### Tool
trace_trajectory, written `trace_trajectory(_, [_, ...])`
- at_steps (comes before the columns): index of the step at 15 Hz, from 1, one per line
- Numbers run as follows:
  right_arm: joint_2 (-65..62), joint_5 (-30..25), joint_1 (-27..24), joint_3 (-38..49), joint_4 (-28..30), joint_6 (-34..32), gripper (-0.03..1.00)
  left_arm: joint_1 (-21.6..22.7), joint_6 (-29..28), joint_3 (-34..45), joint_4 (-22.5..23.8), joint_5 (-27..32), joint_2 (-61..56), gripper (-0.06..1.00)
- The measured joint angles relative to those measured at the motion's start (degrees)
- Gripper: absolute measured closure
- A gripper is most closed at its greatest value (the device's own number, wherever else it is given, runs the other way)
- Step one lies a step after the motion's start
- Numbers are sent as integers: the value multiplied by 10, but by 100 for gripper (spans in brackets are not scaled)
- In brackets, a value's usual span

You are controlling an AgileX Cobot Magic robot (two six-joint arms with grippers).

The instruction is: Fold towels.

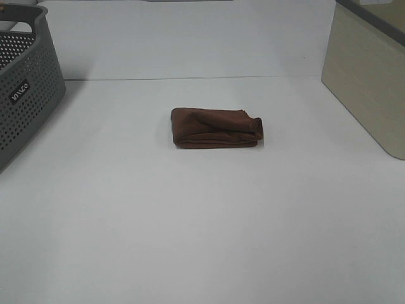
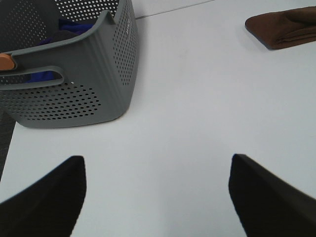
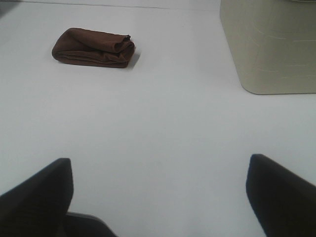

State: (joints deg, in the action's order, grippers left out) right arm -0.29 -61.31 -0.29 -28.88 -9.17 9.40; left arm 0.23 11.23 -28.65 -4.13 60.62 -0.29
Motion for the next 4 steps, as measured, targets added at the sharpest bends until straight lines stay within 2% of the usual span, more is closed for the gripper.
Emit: trace_trajectory(4, [0, 0, 0, 0, 0, 0, 8, 0, 0, 0, 0, 0, 0, 19])
